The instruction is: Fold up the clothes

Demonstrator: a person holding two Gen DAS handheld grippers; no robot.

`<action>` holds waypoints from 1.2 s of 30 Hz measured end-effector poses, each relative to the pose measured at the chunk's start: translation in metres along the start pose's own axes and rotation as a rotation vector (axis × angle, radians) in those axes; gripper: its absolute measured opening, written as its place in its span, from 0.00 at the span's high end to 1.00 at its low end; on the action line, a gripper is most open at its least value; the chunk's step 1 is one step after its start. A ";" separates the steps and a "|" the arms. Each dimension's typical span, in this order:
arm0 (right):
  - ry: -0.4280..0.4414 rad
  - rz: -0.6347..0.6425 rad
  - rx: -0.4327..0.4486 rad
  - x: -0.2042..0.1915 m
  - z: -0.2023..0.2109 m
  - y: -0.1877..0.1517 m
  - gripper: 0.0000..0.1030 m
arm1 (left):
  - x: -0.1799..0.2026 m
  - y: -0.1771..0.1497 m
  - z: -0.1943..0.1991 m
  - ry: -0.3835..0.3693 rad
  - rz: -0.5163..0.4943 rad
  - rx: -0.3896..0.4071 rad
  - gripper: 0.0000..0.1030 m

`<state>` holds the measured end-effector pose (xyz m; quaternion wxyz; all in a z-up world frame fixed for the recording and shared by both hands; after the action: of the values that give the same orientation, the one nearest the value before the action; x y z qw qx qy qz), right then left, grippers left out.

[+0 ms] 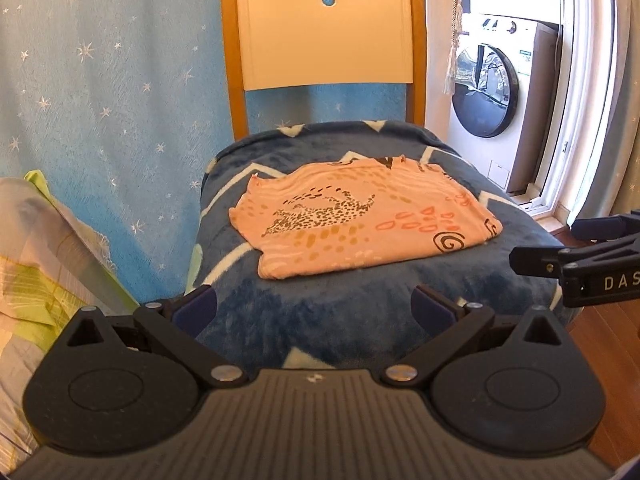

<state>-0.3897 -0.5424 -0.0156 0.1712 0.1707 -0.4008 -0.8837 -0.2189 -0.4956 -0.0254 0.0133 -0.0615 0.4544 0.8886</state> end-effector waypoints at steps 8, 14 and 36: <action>-0.029 -0.027 -0.014 0.006 0.006 0.000 0.00 | 0.004 0.000 0.002 0.000 -0.001 -0.003 0.01; -0.042 -0.029 0.014 0.005 0.024 0.000 0.00 | 0.001 -0.001 0.012 0.003 0.021 0.002 0.01; -0.054 -0.038 0.015 -0.006 0.057 -0.005 0.00 | -0.006 -0.003 0.039 0.009 0.059 0.021 0.01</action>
<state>-0.4099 -0.4999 0.0172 0.1422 0.1556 -0.4088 -0.8879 -0.2161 -0.4619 -0.0042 -0.0140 -0.0519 0.4655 0.8834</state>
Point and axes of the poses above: each gripper's, at about its wrist camera, not at the fingertips, and z roughly against the way its jaws point, x to its right, y to its top, the point moved 3 cm from there along -z, roughly the way its jaws point, and after that the axes turned 7 degrees about y, right-handed, at the moved point
